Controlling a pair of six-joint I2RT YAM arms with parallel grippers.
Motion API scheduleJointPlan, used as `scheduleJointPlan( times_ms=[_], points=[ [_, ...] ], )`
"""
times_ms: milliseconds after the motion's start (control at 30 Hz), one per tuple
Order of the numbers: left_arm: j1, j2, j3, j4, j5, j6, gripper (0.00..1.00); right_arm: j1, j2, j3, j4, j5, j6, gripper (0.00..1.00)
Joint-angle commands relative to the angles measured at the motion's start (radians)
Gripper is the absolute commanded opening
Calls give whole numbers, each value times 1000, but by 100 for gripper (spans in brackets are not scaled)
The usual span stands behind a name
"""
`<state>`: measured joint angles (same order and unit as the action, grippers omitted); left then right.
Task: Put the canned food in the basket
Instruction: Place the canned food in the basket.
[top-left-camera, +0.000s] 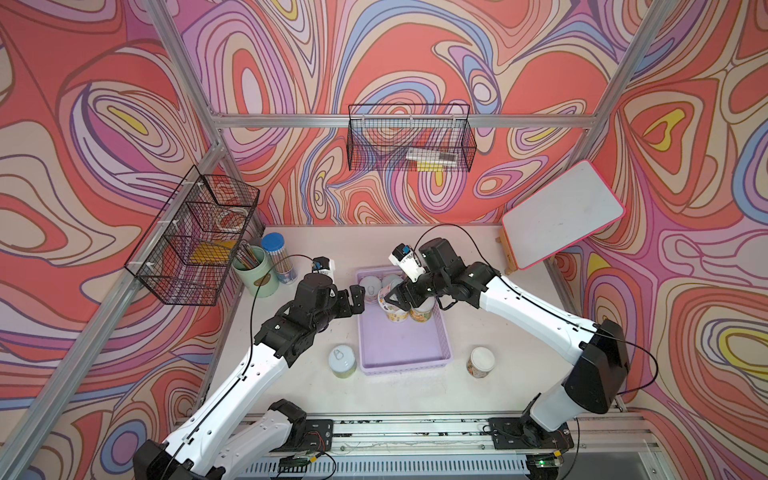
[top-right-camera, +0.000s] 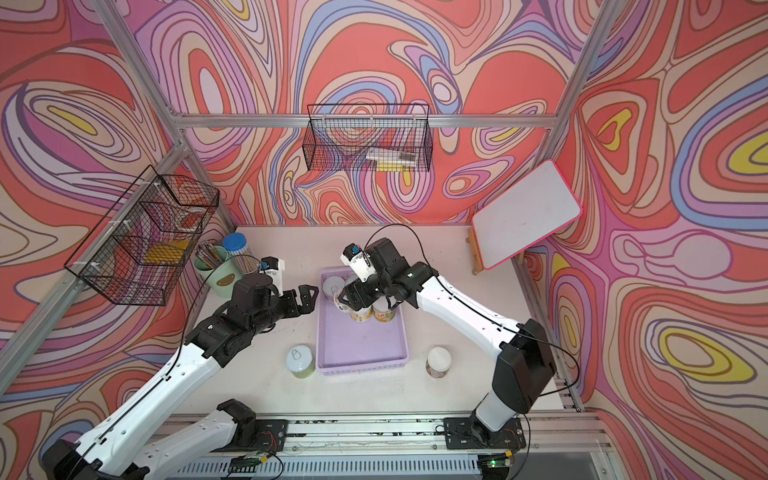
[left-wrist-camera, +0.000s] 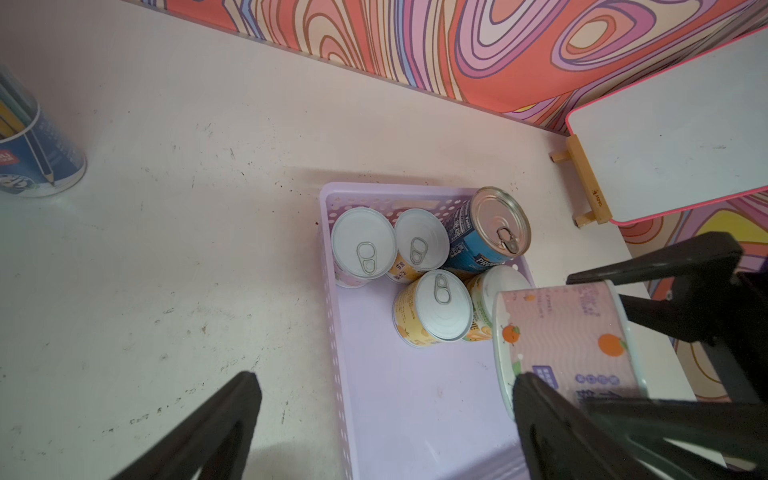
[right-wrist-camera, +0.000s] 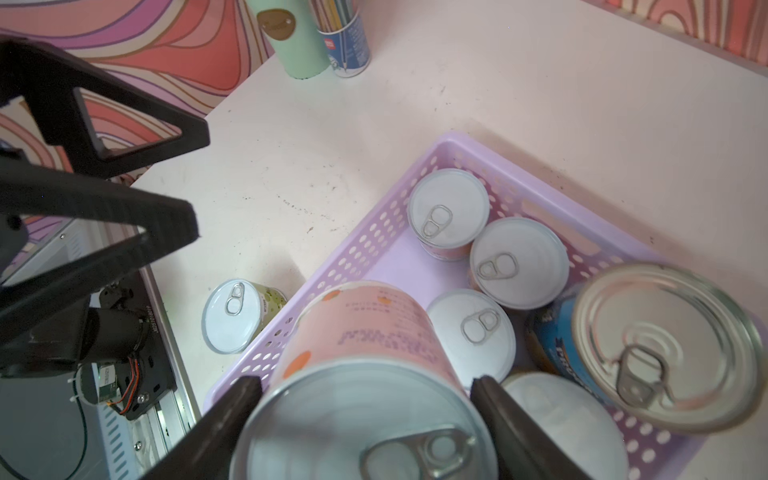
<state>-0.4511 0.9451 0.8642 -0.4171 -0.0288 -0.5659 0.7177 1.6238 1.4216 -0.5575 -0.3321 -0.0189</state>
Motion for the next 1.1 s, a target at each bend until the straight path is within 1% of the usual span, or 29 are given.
scheduleJointPlan(
  times_ms=[0, 33, 100, 200, 267, 400, 500, 600, 767, 900, 1067],
  points=[
    [33, -23, -16, -28, 26, -15, 99, 19, 19, 37, 98, -102, -185, 0],
    [45, -27, -17, -34, 36, -18, 99, 21, 33, 54, 75, -107, -227, 0],
    [72, -32, -22, -43, 62, -21, 99, 22, 73, 107, 11, -91, -267, 0],
    [126, -44, -36, -48, 130, -36, 99, 23, 142, 198, -131, -113, -367, 0],
    [170, -57, -53, -37, 194, -51, 99, 23, 204, 250, -189, -99, -392, 0],
    [252, -72, -80, -11, 307, -79, 99, 23, 282, 323, -260, -96, -425, 0],
    [303, -87, -98, 7, 365, -101, 99, 27, 316, 353, -274, -91, -444, 0],
    [346, -101, -114, 20, 407, -121, 99, 40, 330, 348, -251, -56, -455, 0],
    [411, -125, -147, 44, 469, -157, 99, 78, 375, 374, -266, 6, -499, 0],
    [442, -141, -158, 46, 493, -164, 99, 96, 415, 414, -295, 26, -517, 0],
    [456, -147, -156, 34, 507, -160, 99, 112, 455, 440, -306, 53, -529, 0]
  ],
)
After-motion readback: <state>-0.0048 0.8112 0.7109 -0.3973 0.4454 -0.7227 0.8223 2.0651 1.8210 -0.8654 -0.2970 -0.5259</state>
